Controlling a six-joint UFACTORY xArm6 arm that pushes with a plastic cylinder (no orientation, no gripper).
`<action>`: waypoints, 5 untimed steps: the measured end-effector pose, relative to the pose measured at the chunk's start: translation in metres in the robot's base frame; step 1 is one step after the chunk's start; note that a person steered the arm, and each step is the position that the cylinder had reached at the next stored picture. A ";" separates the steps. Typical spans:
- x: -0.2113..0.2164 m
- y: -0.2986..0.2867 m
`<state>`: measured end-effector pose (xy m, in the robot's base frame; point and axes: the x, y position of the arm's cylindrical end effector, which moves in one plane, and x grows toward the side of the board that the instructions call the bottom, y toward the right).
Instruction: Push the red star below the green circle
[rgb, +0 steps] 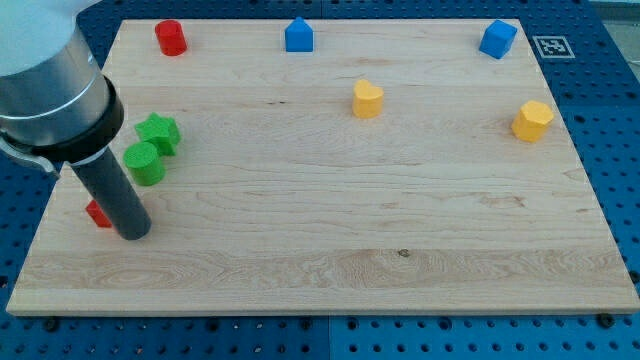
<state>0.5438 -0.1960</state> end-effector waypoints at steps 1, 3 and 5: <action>0.001 0.000; 0.030 -0.014; 0.011 -0.020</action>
<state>0.5546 -0.2161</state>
